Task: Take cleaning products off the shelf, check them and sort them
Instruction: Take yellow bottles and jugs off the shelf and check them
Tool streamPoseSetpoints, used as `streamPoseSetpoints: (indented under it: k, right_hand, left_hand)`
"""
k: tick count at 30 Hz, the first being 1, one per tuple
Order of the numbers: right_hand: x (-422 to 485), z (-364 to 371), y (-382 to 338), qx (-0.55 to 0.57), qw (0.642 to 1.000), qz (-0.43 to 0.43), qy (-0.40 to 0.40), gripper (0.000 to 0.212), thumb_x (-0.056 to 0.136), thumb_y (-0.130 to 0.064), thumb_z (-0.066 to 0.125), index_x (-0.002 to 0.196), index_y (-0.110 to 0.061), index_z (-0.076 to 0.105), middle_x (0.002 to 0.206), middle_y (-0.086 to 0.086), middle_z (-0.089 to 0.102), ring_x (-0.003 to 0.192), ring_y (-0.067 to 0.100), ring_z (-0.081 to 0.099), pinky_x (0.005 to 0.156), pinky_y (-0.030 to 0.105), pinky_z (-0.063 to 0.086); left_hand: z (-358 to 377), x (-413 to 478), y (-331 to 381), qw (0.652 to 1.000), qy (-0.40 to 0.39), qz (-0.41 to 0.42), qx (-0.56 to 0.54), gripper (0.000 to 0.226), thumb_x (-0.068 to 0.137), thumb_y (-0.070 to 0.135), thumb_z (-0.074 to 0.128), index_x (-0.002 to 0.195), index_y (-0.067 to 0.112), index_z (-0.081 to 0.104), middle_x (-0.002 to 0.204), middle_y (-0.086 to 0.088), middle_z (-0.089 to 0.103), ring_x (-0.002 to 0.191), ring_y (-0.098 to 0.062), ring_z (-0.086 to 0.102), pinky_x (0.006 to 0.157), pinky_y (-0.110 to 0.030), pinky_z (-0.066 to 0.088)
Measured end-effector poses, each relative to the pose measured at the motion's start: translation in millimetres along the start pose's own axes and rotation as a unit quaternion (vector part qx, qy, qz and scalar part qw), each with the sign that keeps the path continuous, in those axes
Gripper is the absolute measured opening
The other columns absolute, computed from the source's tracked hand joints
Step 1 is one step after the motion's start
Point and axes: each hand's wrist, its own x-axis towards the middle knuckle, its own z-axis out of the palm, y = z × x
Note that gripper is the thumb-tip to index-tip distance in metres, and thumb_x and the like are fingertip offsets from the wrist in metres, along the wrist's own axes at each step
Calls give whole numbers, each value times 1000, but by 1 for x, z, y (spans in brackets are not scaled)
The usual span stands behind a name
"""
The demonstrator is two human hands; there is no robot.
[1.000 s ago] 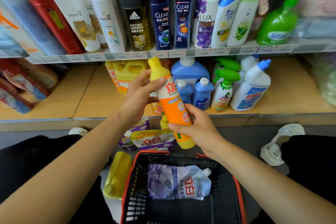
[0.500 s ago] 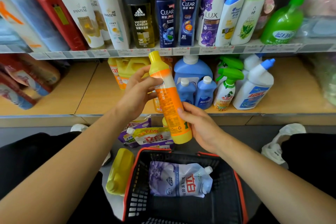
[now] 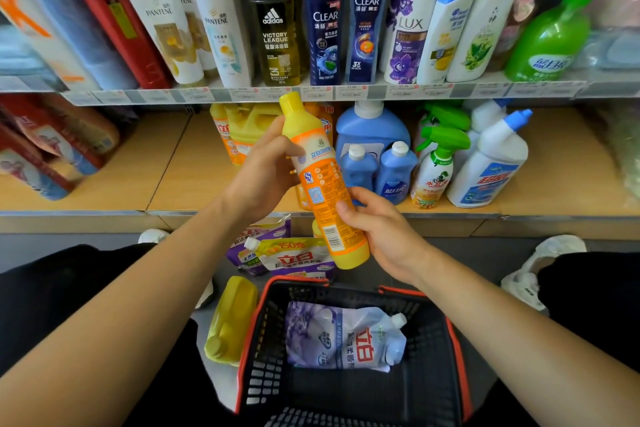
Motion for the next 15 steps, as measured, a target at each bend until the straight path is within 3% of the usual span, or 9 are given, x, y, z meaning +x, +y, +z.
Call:
streamPoseSetpoints:
  k: [2, 5, 8, 11, 15]
  right_hand:
    - [0, -2, -2, 0, 1000, -1, -6, 51, 85, -29, 63, 130, -6, 58, 125, 19, 67, 119, 40, 62, 108, 57, 43]
    - [0, -3, -4, 3, 1000, 12, -18, 52, 88, -34, 59, 132, -6, 59, 126, 17, 67, 120, 37, 62, 109, 57, 43]
    - [0, -2, -4, -37, 999, 6, -24, 59, 82, -40, 72, 132, -11, 59, 125, 14, 68, 118, 35, 64, 106, 55, 47]
    - [2, 1, -4, -97, 995, -14, 29, 74, 68, -39, 83, 131, -13, 56, 124, 9, 69, 114, 29, 66, 102, 54, 51]
    - [4, -2, -1, -48, 998, -11, 48, 66, 70, -36, 77, 126, -9, 55, 120, 11, 70, 113, 32, 67, 101, 52, 52]
  left_hand:
    - [2, -2, 1, 1000, -2, 5, 10, 55, 81, 8, 53, 136, 12, 50, 126, -30, 57, 114, -52, 55, 100, -62, 46]
    - [3, -3, 1, 999, 24, 16, 36, 57, 84, 13, 66, 139, 11, 50, 117, -19, 66, 105, -35, 66, 92, -52, 54]
    - [3, -4, -1, 996, 51, 34, 62, 53, 89, 17, 74, 137, 14, 52, 119, -16, 70, 105, -30, 71, 84, -45, 61]
    - [8, -6, -2, 993, 68, 49, 89, 53, 86, 27, 76, 133, 18, 54, 121, -12, 70, 108, -28, 71, 85, -46, 62]
    - [8, -4, 1, 994, 41, 42, 91, 41, 96, 24, 65, 135, 18, 55, 124, -10, 68, 111, -25, 68, 95, -42, 56]
